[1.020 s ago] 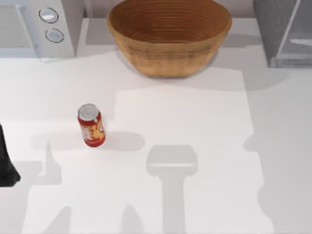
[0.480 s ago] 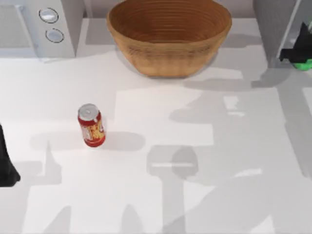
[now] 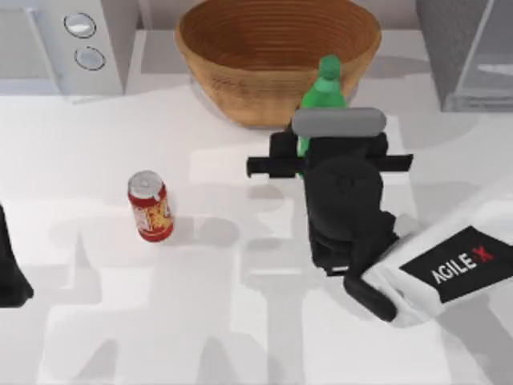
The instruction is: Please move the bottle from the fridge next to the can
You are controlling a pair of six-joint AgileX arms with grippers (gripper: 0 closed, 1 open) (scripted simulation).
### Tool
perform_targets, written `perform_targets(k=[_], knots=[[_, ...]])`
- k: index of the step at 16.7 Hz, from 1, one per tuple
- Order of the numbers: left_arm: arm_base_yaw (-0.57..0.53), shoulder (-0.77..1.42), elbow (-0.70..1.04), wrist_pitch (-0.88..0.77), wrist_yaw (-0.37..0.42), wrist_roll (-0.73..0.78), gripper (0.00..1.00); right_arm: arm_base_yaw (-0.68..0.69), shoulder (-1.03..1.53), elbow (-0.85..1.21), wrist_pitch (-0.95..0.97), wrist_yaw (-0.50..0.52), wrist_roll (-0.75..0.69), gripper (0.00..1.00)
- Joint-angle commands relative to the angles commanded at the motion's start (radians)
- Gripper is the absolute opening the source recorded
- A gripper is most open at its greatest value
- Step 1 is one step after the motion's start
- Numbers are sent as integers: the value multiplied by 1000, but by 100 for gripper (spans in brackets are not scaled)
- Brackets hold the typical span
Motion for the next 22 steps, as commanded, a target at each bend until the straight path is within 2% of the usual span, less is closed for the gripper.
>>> perform_targets(k=[3, 5, 16, 22], knots=[[0, 0, 0, 0, 0, 0, 100, 142, 20, 19, -13, 142, 6, 0], [0, 0, 0, 0, 0, 0, 100, 183, 24, 24, -19, 183, 8, 0], [0, 0, 0, 0, 0, 0, 100, 188, 24, 25, -19, 187, 9, 0], [0, 0, 0, 0, 0, 0, 100, 188, 24, 25, -19, 187, 9, 45]])
